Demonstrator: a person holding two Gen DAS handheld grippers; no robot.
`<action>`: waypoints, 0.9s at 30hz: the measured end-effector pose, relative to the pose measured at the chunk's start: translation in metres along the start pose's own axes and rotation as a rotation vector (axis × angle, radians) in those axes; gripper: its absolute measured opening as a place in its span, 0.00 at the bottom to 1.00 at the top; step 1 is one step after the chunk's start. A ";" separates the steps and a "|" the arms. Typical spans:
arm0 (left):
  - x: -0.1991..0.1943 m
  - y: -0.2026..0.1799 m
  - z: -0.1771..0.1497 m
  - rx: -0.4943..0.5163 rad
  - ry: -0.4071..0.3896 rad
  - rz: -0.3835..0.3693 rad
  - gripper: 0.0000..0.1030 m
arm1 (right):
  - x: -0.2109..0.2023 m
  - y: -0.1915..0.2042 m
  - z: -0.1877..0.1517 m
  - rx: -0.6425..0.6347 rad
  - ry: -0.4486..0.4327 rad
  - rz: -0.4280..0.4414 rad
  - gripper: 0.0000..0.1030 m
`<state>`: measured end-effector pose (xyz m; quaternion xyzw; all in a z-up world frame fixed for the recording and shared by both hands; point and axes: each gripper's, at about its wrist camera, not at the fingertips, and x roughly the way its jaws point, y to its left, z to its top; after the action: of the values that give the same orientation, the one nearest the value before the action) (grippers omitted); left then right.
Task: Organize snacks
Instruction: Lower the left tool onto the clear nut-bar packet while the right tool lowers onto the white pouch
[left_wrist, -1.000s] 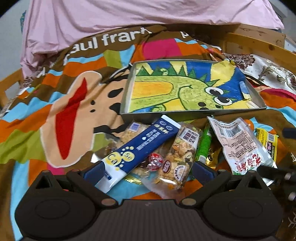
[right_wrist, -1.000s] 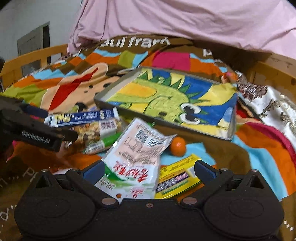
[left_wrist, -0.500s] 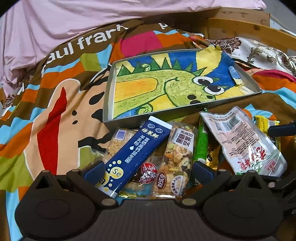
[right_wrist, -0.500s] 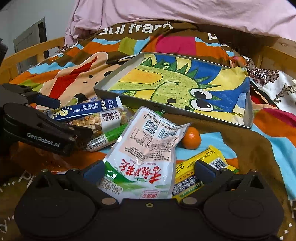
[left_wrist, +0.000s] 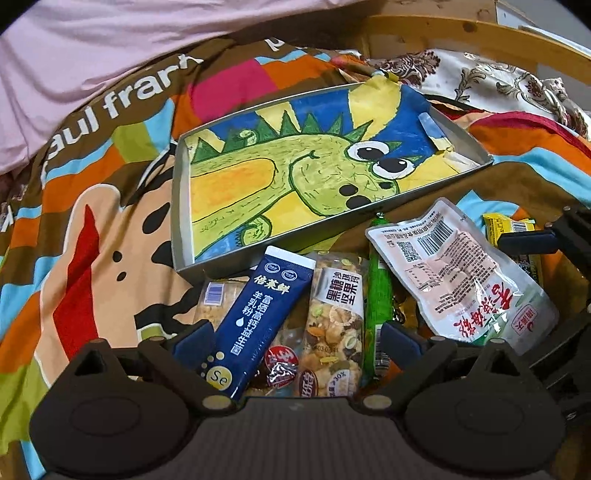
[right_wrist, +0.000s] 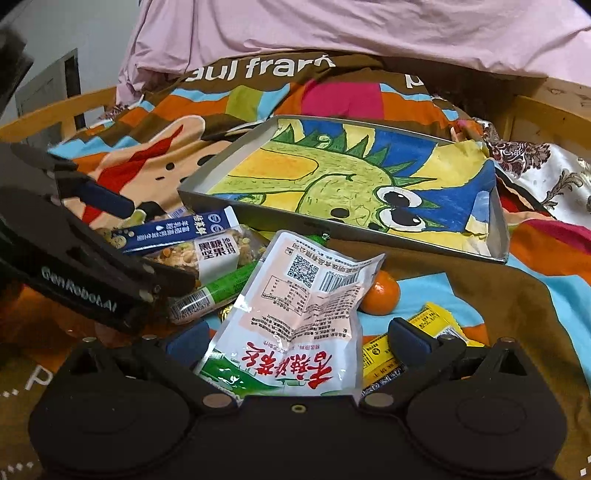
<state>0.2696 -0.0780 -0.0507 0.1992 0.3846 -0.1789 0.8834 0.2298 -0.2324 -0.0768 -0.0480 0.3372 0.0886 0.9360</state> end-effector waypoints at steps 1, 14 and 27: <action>0.001 0.001 0.001 0.005 0.007 -0.007 0.94 | 0.002 0.004 -0.001 -0.026 -0.001 -0.018 0.99; 0.018 -0.008 0.015 -0.013 0.091 -0.091 0.70 | 0.006 0.021 -0.006 -0.140 -0.007 -0.074 0.99; 0.019 -0.004 0.022 -0.126 0.156 -0.071 0.38 | 0.009 0.018 -0.005 -0.162 0.001 -0.034 0.83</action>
<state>0.2934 -0.0954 -0.0521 0.1429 0.4697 -0.1697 0.8545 0.2294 -0.2141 -0.0872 -0.1292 0.3284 0.0994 0.9304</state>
